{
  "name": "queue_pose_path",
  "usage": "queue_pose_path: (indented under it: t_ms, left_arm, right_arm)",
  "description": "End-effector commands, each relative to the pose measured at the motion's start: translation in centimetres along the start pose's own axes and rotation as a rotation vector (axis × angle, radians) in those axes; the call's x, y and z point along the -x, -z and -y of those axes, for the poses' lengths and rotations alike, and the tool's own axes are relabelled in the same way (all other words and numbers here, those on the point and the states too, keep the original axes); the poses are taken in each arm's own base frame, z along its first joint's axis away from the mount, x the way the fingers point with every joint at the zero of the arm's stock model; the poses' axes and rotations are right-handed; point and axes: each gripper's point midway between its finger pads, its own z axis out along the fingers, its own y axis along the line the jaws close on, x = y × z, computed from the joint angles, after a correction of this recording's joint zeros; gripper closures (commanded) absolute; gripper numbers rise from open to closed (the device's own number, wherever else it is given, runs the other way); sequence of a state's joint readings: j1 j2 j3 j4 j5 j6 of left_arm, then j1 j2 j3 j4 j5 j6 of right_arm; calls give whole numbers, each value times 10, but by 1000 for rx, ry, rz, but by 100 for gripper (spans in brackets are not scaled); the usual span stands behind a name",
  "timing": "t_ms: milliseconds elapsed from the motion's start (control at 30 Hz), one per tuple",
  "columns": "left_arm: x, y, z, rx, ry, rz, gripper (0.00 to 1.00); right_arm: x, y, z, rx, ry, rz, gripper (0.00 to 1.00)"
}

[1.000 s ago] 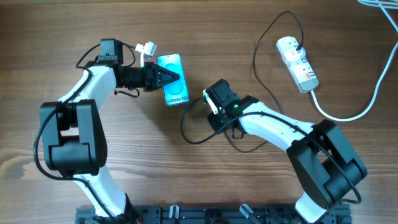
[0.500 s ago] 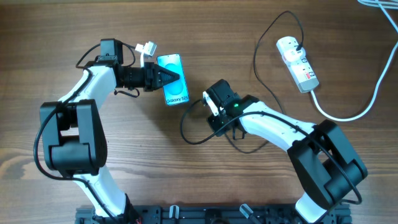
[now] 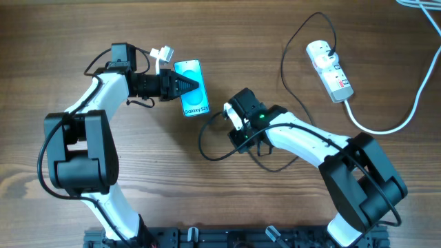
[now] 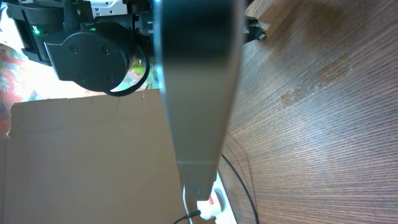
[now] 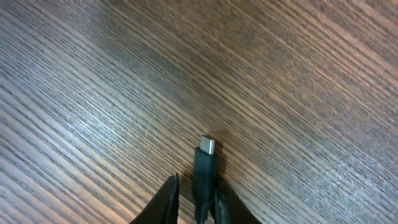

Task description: Plug charger to phone and switch on socket

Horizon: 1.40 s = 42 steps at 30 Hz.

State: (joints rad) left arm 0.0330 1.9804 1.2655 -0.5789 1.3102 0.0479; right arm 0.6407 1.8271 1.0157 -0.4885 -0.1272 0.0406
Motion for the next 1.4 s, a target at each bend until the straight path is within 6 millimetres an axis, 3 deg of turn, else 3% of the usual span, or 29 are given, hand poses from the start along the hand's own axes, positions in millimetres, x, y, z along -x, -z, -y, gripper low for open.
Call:
queue_pose_path:
  t_ms: [0,167,233,333,600,667,867,933,1367]
  left_arm:
    - [0,1,6,-30,-25,3,96]
    - [0,1,6,-30,-25,3,96]
    - [0,1,6,-30,-25,3,96]
    - [0,1,6,-30,-26,3,96]
    - [2,1,6,-32,-42,7,96]
    - [2,1,6,-31,-42,7,96]
    - [2,1,6,-31,-42,7,96]
    - [2,1,6,-31,-42,7,96]
    - [2,1,6,-31,-42,7,96]
  right_arm:
    - [-17,-13,1,0,12,-48,78]
    - [-17,-13,2,-4,12,-52,80]
    - [-18,-13,2,-4,11,-52,96]
    - [-17,-12,-1,9,9,-54,96]
    - [-1,36,-24,236,-182,-22,96]
    - [-5,39,-14,206,-232,-35,96]
    - [-25,37,46,-143,-294,-78,96]
    - [-27,38,56,-204,-302,-74,96]
    - [-62,15,59,-221,-319,-159,96]
